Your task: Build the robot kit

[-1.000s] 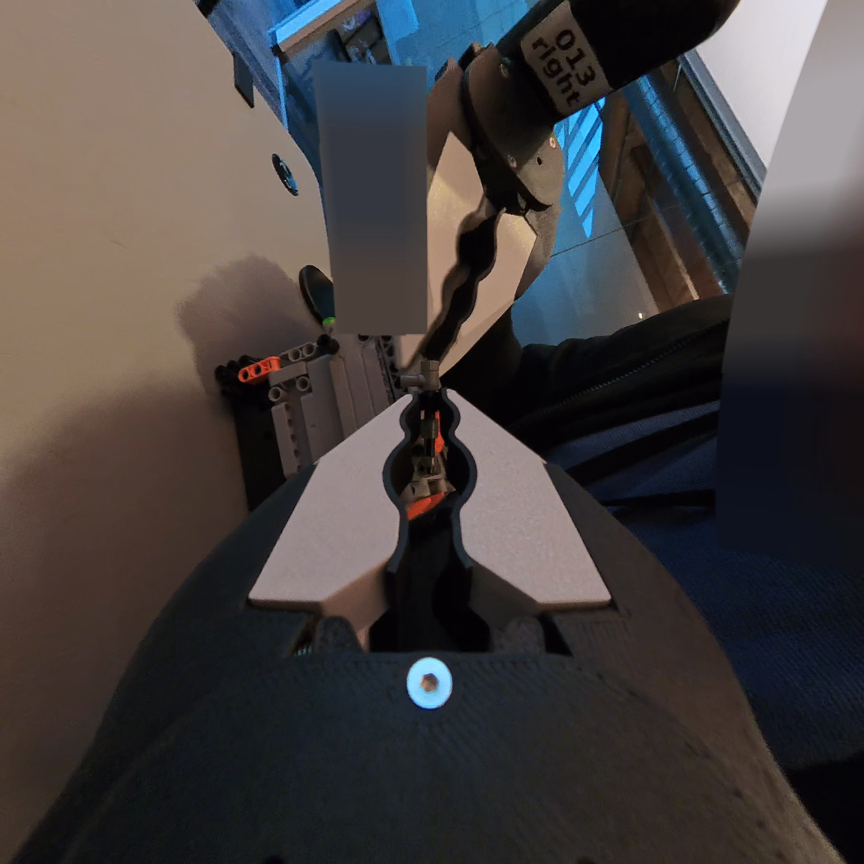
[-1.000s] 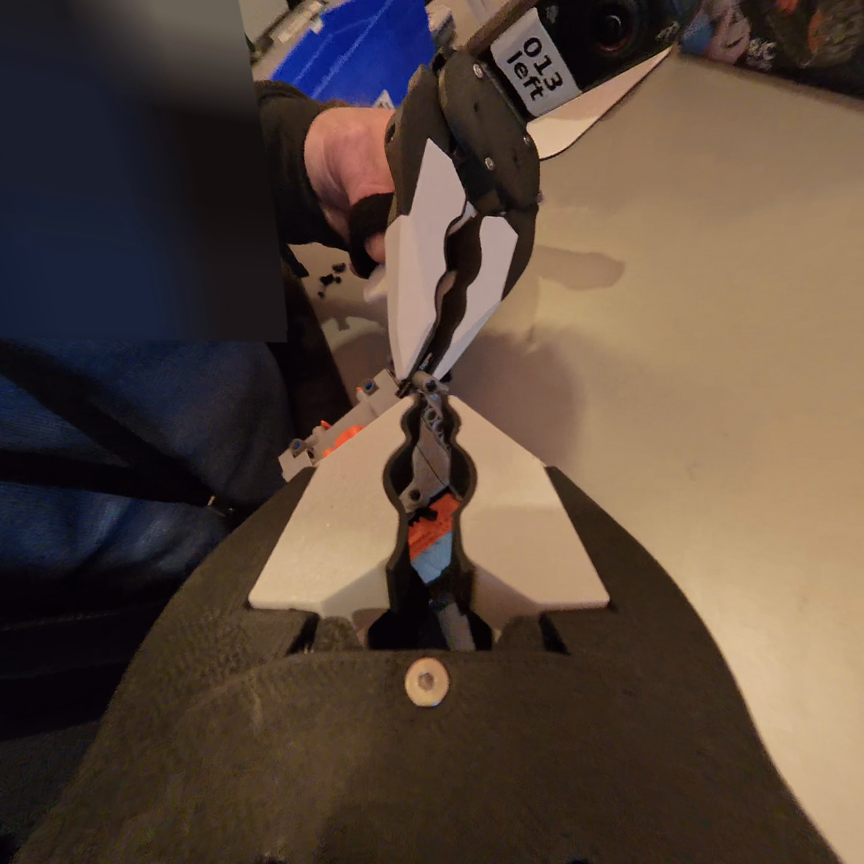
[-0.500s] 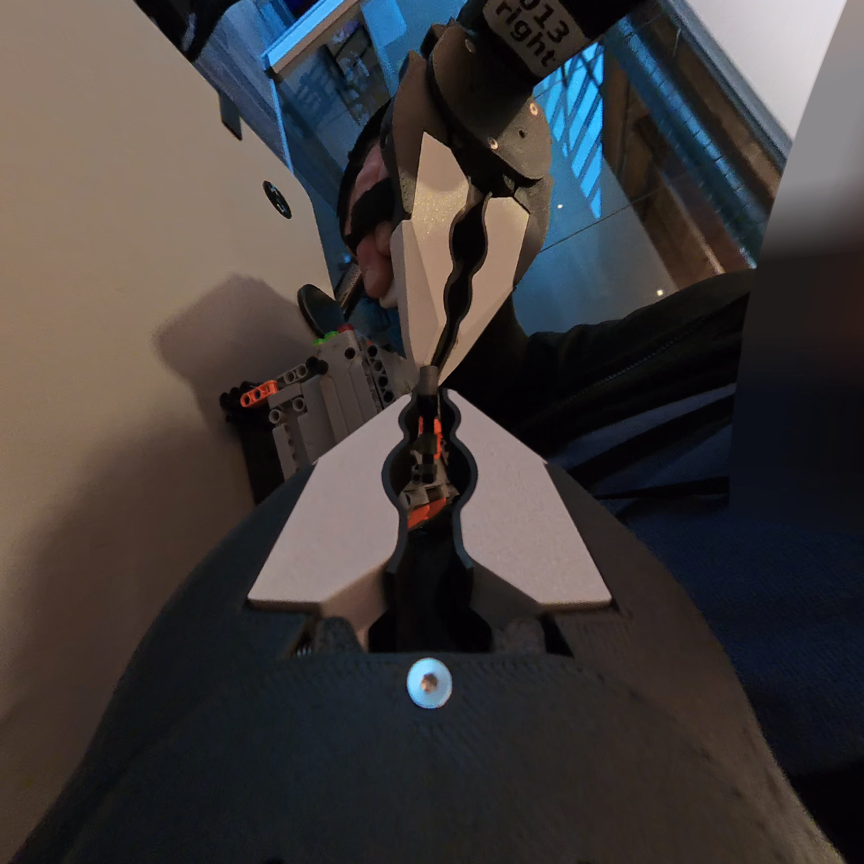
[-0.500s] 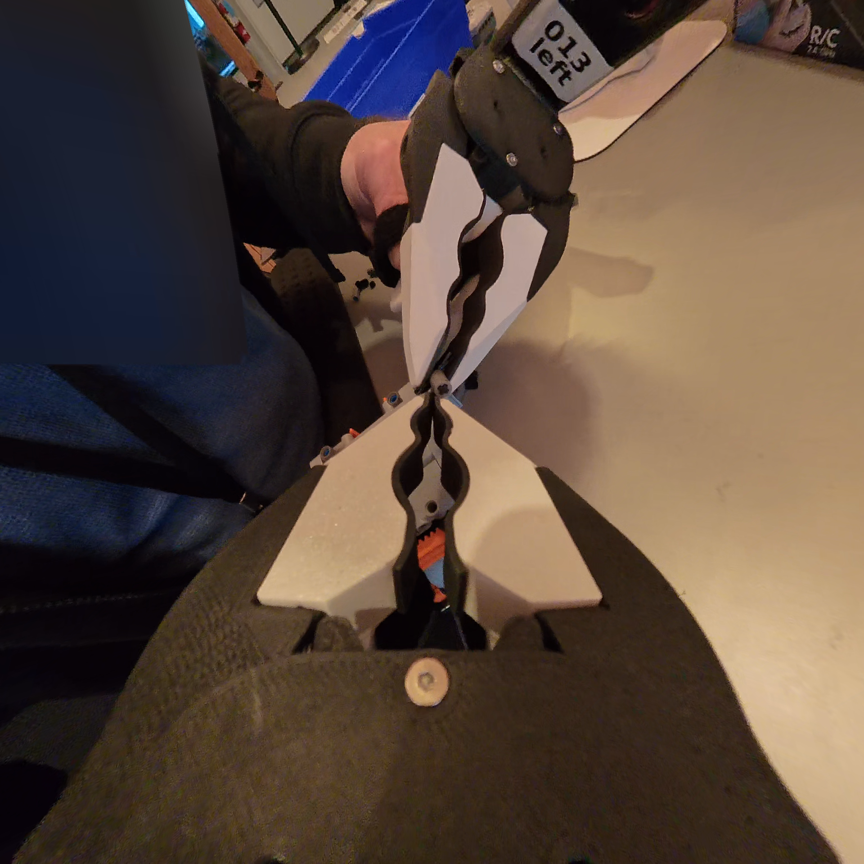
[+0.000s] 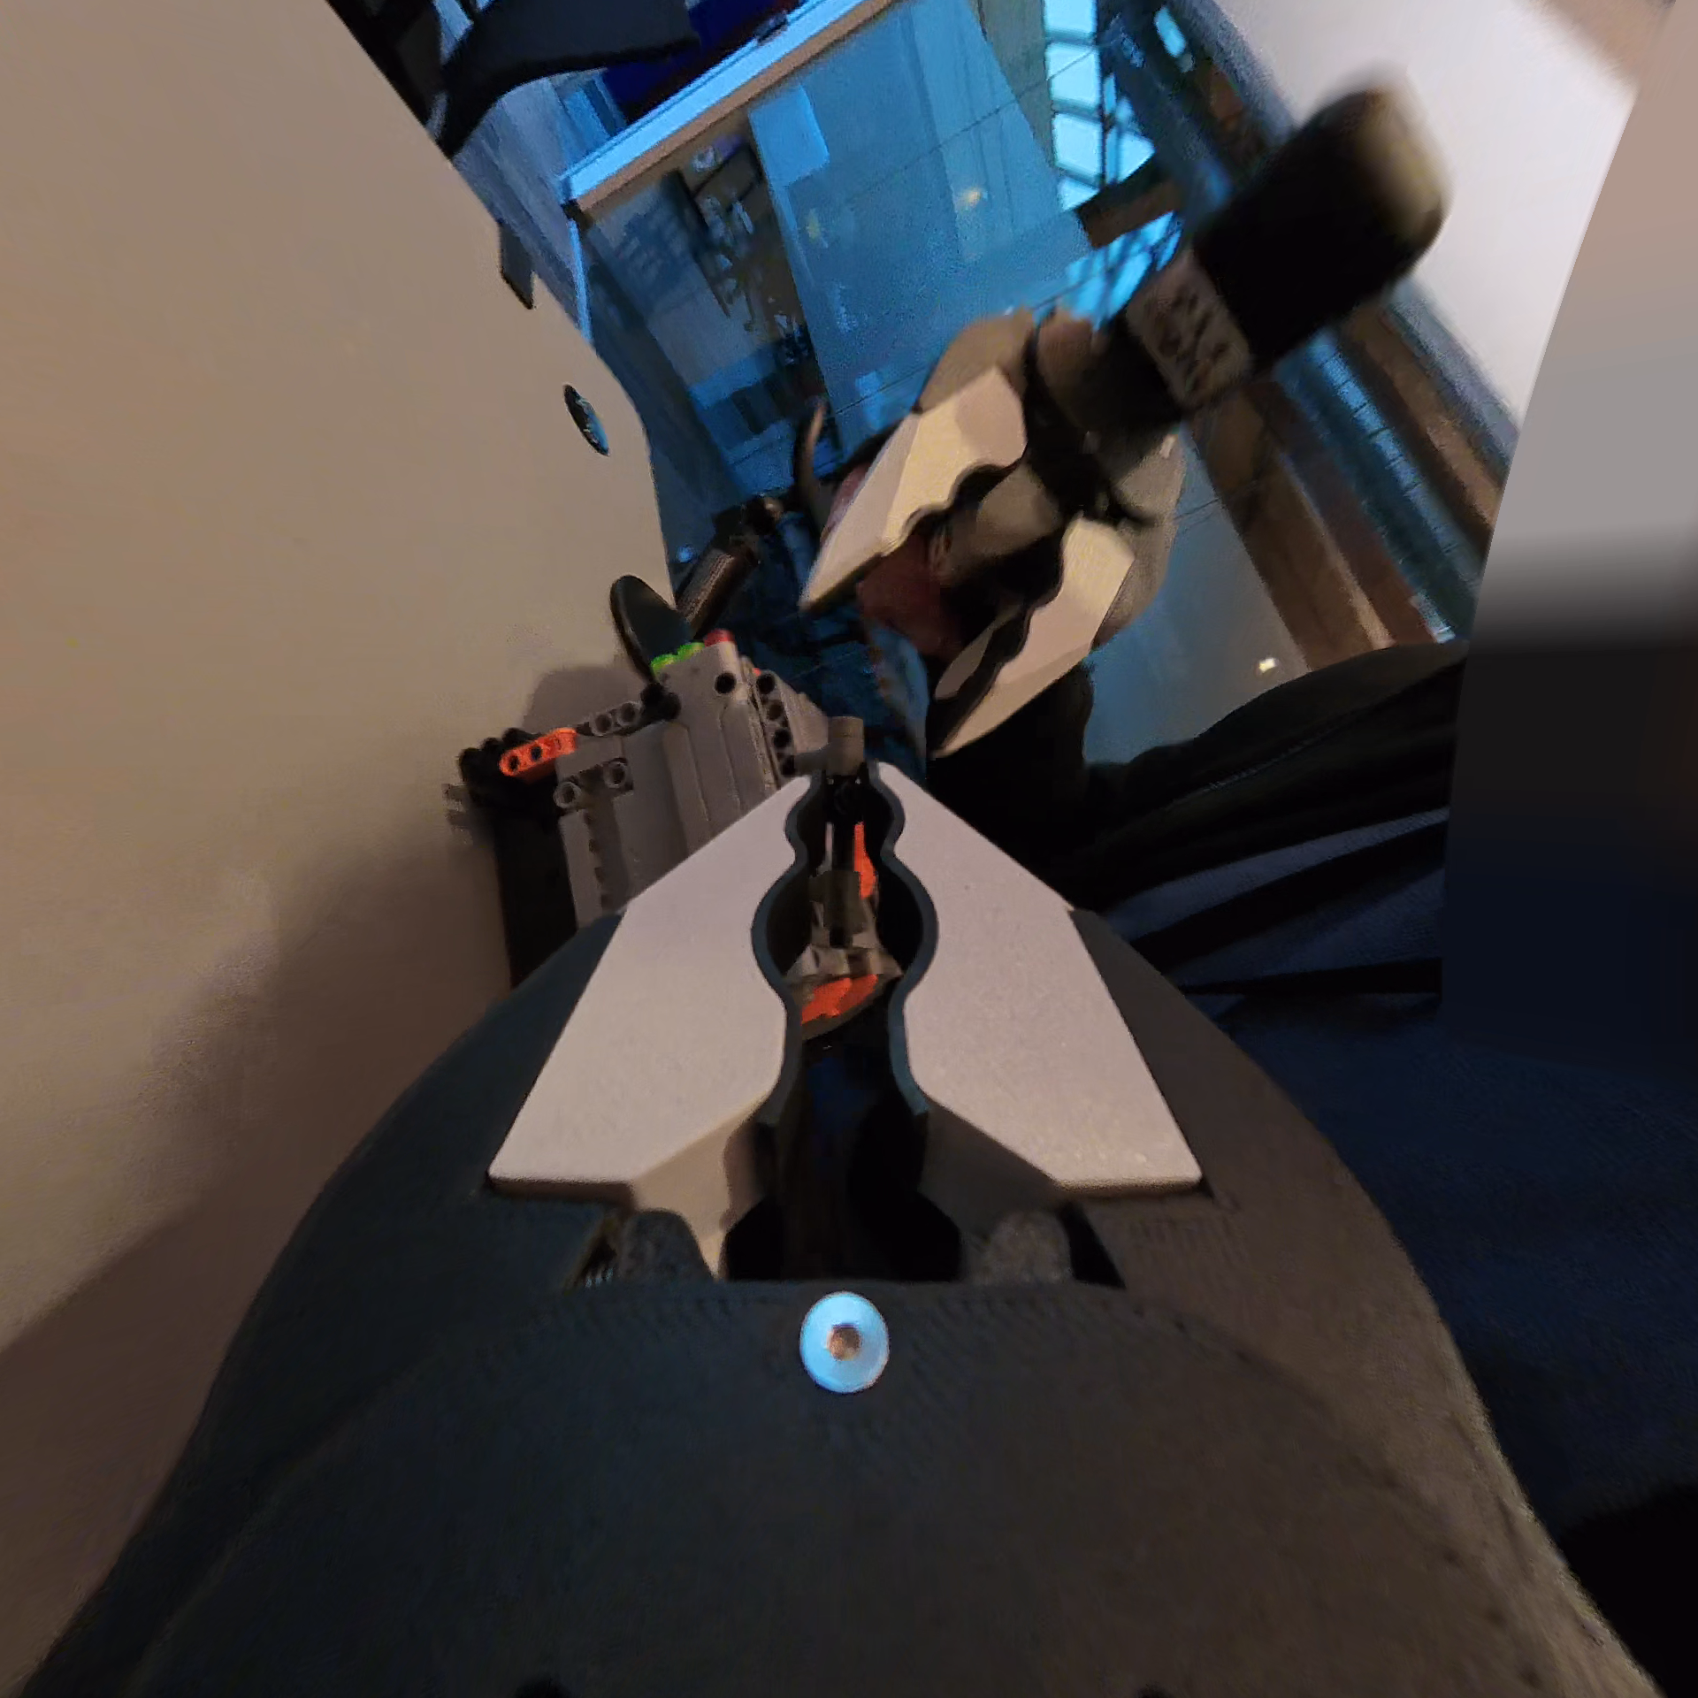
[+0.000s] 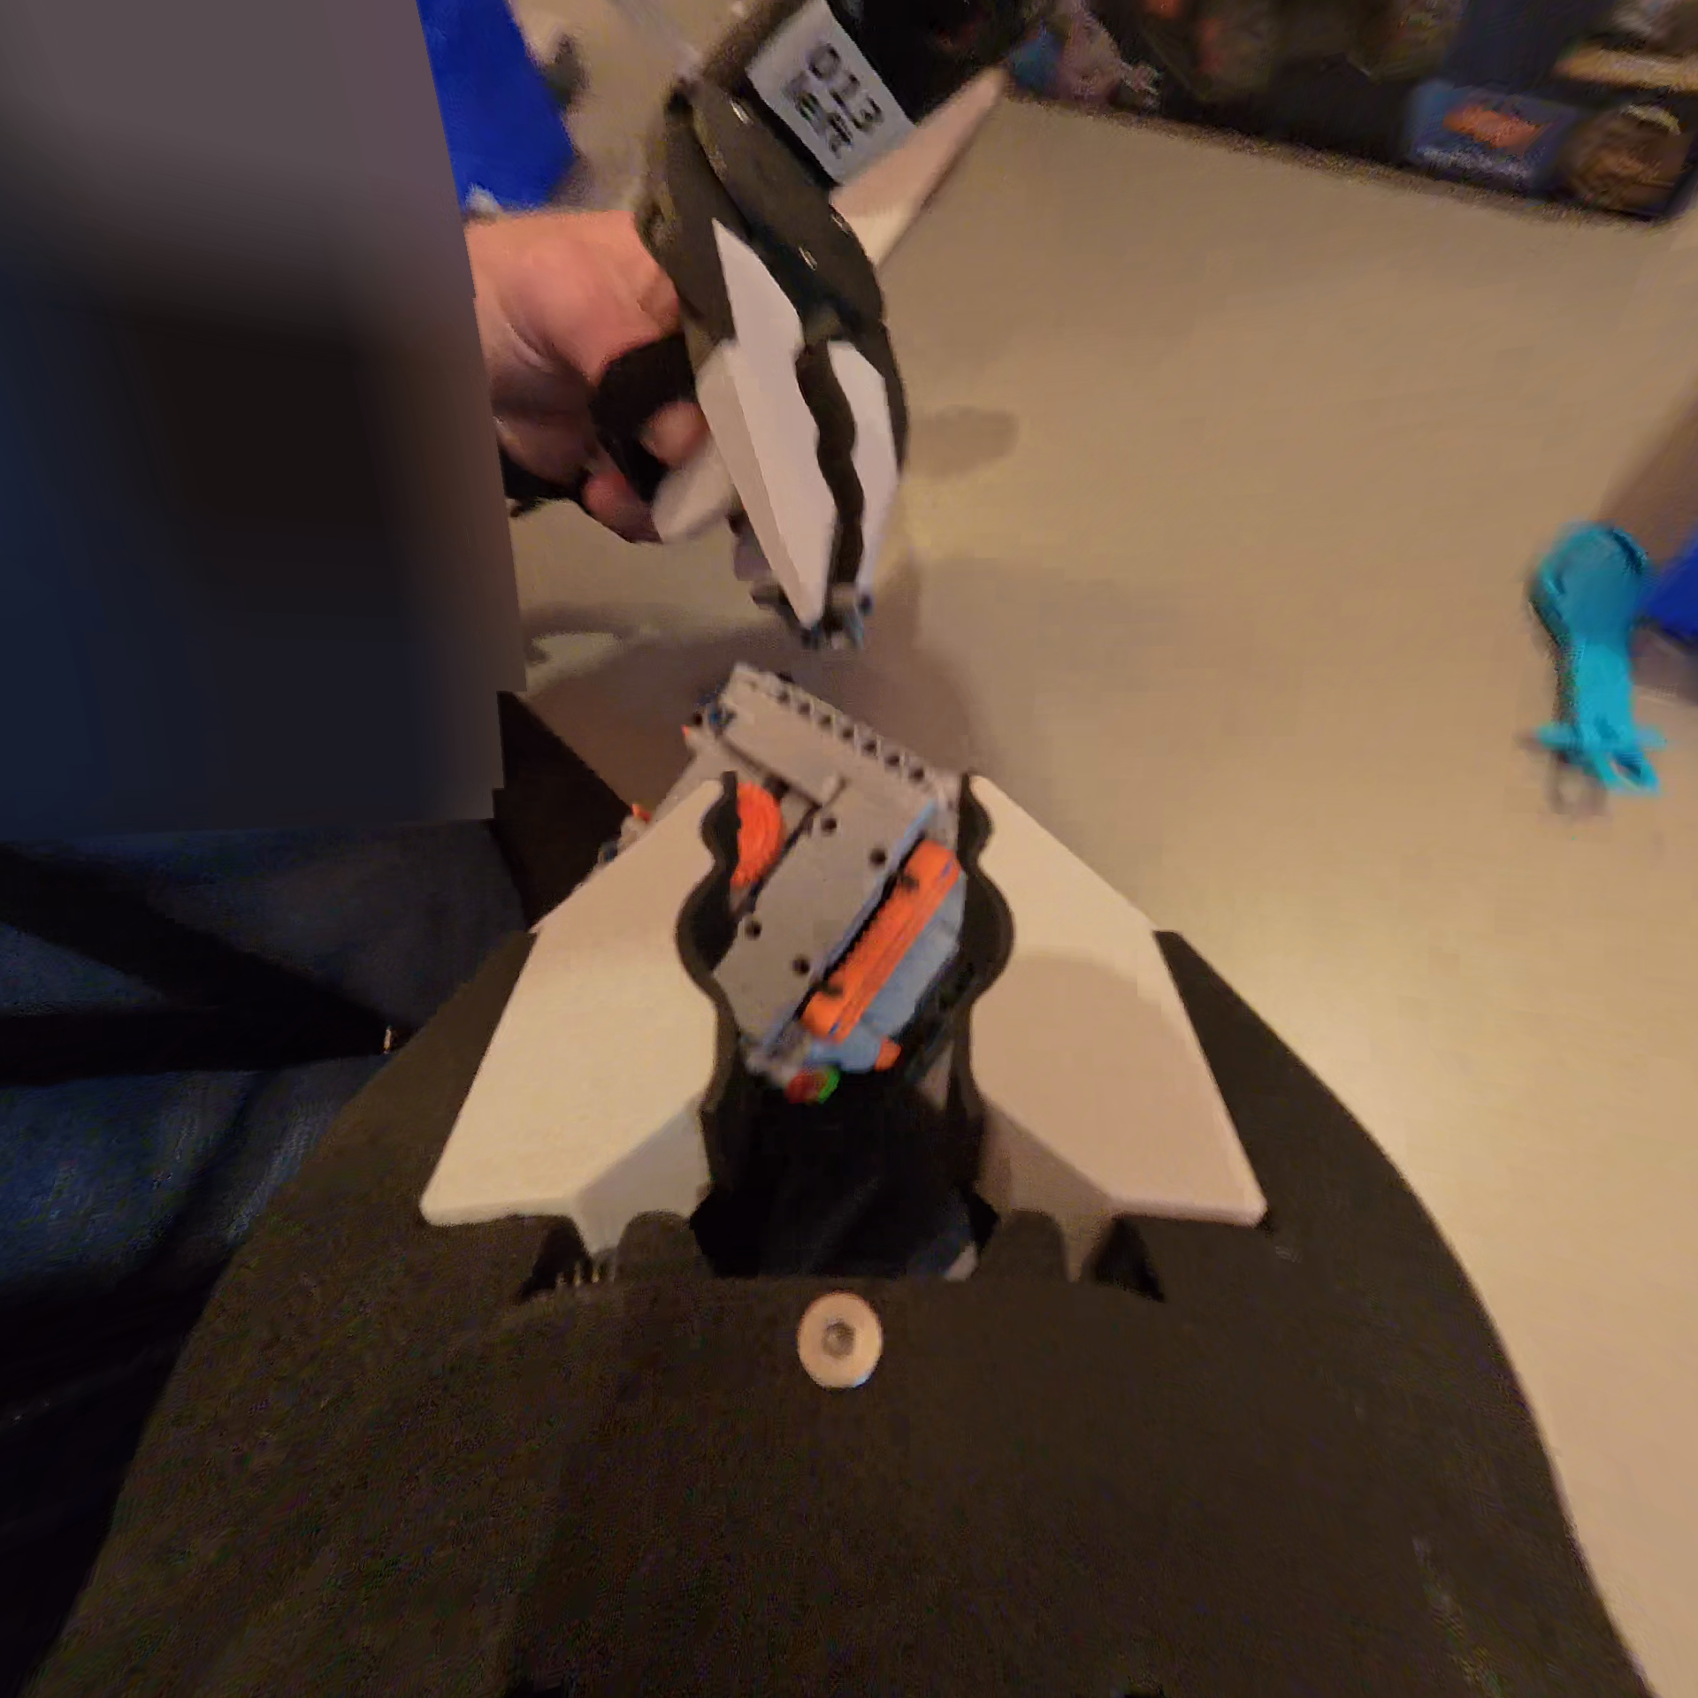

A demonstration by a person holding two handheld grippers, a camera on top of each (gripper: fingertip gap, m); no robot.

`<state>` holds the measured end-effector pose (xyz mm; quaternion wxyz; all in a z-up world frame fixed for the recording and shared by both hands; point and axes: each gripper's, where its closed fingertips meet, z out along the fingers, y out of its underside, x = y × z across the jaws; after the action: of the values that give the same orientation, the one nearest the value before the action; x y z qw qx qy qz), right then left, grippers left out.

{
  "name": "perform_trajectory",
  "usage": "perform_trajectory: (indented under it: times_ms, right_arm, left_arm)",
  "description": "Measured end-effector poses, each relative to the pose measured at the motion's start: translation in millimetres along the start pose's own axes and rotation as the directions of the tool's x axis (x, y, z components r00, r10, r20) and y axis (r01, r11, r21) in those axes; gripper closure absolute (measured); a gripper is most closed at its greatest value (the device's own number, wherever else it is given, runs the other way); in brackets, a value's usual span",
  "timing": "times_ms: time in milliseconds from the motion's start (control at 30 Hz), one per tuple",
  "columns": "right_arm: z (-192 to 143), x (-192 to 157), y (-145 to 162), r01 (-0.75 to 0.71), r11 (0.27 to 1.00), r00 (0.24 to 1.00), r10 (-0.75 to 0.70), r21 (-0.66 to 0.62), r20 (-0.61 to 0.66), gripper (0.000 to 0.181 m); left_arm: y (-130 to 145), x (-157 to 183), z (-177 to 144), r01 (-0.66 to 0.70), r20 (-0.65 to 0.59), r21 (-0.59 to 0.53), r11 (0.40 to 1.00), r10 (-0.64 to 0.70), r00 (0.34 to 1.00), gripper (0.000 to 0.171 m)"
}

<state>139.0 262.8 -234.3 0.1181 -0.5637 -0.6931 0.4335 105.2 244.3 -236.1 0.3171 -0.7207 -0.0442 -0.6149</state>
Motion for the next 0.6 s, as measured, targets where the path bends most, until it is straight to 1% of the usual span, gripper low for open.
perform_trajectory:
  times_ms: [33, 100, 200, 267, 300, 367, 433, 500, 600]
  right_arm:
    - [-2.7, -3.9, 10.1, -0.011, 1.000, 0.998, 0.011, 0.003, -0.066, 0.128]
    - [-4.2, -12.7, 27.2, -0.040, 0.999, 0.981, 0.043, 0.023, -0.190, 0.111]
    - [13.2, -24.5, 44.5, -0.061, 0.997, 0.953, 0.072, 0.045, -0.295, 0.087]
    - [22.5, -23.6, 43.8, -0.040, 0.997, 0.941, 0.062, 0.073, -0.334, 0.083]
    - [24.0, -22.9, 39.9, -0.024, 0.996, 0.941, 0.052, 0.088, -0.333, 0.090]
    - [25.1, -19.1, 37.3, 0.009, 0.997, 0.954, 0.015, 0.078, -0.299, 0.090]
    - [24.9, -14.5, 35.2, 0.058, 0.996, 0.973, -0.039, 0.074, -0.229, 0.091]
    - [23.4, -8.9, 33.7, 0.120, 0.992, 0.984, -0.112, 0.048, -0.136, 0.091]
    - [20.6, 2.2, 31.7, 0.223, 0.975, 0.974, -0.223, -0.003, 0.025, 0.090]
  left_arm:
    - [0.7, 0.5, -0.3, 0.028, -0.020, 0.014, 1.000, -0.028, 0.999, 0.167]
    - [7.2, -5.9, -0.2, 0.062, -0.007, 0.009, 0.998, -0.062, 0.998, 0.167]
    - [9.8, -7.3, 0.1, 0.098, -0.022, 0.029, 0.995, -0.097, 0.995, 0.167]
    - [12.1, -9.5, 0.6, 0.102, -0.016, 0.036, 0.994, -0.102, 0.995, 0.167]
    - [14.5, -10.8, 0.9, 0.111, -0.013, 0.034, 0.993, -0.111, 0.994, 0.167]
    - [12.9, -12.3, -2.2, 0.126, -0.016, 0.064, 0.990, -0.125, 0.992, 0.167]
    - [12.5, -12.9, -4.9, 0.121, -0.008, 0.088, 0.989, -0.121, 0.993, 0.167]
    - [13.3, -12.5, -6.4, 0.128, -0.007, 0.113, 0.985, -0.128, 0.992, 0.167]
    - [16.2, -11.2, -7.5, 0.148, 0.000, 0.164, 0.975, -0.150, 0.989, 0.167]
